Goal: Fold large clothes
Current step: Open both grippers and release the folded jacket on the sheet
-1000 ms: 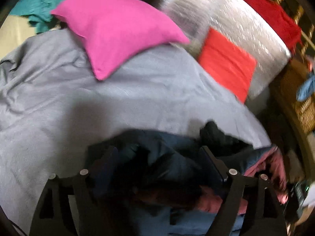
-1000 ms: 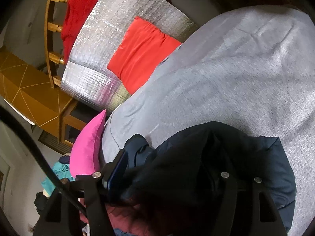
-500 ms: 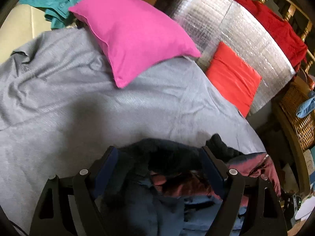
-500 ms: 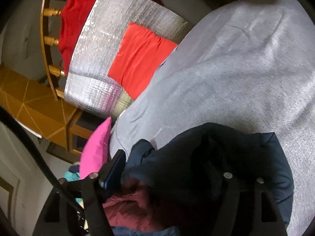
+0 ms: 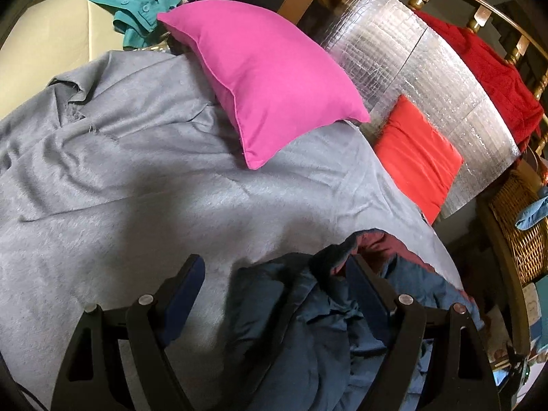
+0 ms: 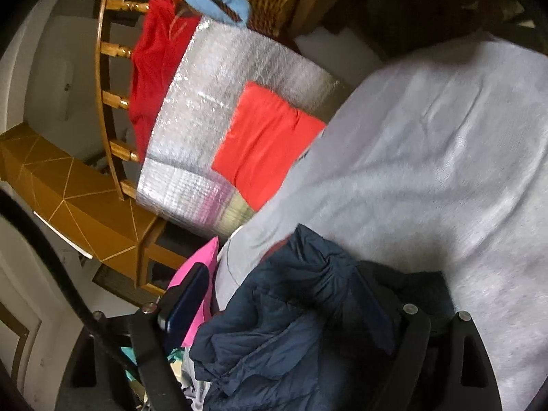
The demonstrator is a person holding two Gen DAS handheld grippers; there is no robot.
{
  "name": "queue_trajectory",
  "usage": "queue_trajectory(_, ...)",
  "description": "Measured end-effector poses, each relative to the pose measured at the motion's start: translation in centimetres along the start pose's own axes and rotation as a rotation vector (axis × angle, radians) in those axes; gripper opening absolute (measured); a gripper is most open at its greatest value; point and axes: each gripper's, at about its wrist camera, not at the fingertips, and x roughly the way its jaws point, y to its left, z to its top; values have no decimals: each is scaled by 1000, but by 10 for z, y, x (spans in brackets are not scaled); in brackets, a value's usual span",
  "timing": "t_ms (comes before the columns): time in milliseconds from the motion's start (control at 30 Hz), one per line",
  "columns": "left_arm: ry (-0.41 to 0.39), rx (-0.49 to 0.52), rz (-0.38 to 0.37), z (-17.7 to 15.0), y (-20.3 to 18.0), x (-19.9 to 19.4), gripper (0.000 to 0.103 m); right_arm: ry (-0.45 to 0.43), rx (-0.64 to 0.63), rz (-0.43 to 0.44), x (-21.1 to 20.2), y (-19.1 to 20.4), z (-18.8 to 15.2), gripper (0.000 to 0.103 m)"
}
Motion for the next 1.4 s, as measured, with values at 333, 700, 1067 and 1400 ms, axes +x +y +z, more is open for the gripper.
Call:
queue_trajectory(333, 57, 65, 22, -21, -21, 10, 86, 67, -159, -62, 6, 27, -23, 86)
queue_trajectory(700, 106, 119, 213, -26, -20, 25, 86, 206, -389, -122, 59, 84, -70, 52)
queue_trajectory(1067, 91, 61, 199, -7, -6, 13, 86, 376, -341, -370, 168, 61, -66, 53)
queue_trajectory(1400, 89, 7, 214, 1, 15, -1, 86, 553, -540, -116, 160, 164, -149, 54)
